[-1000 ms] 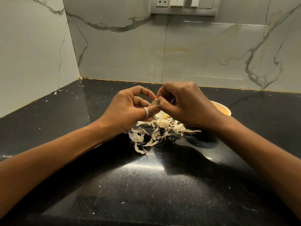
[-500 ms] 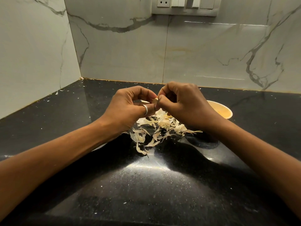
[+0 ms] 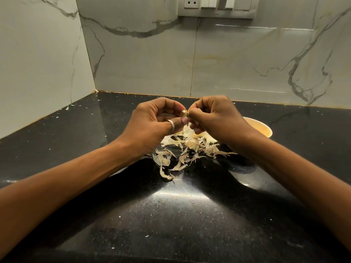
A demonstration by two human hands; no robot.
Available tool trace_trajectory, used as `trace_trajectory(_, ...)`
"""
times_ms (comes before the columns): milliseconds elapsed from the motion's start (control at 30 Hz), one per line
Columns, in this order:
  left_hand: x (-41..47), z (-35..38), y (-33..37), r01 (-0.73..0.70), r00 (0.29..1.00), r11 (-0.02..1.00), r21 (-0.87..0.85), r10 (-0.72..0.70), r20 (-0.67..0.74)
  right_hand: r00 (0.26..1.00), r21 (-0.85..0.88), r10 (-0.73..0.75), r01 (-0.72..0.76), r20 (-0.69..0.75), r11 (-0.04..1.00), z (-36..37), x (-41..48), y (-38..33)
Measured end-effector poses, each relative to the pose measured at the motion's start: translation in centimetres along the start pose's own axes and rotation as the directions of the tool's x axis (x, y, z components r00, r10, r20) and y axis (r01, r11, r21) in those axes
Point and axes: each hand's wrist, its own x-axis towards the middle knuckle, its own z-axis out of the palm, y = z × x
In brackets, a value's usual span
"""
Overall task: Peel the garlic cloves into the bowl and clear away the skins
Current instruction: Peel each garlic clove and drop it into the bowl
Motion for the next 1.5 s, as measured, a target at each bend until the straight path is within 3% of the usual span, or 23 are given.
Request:
trace_trajectory(267, -0.02, 0.02, 0.34, -0.051, 0.998, 0.999, -0.007, 0.05, -0.042, 0.998, 0.004, 0.056, -0.056, 0.019, 0.998, -0.03, -0.05, 0.16)
trace_trajectory(433, 0.56, -0.44, 0.59, -0.049, 0.994, 0.988, -0.149, 0.033, -0.107, 0.998, -0.057, 0.057, -0.056, 0.015, 0.997, 0.05, -0.08, 0.24)
trace_trajectory(733, 0.43, -0.33, 0.39, -0.002, 0.996, 0.992, -0.128, -0.009, -0.087, 1.0, -0.006, 0.011, -0.011, 0.014, 1.0, -0.04, -0.19, 0.21)
trace_trajectory(1500, 0.2, -0.28, 0.35, 0.002, 0.999, 0.998, -0.07, -0.005, -0.048, 0.949, -0.096, -0.297, 0.288, -0.104, 0.953, -0.04, -0.2, 0.14)
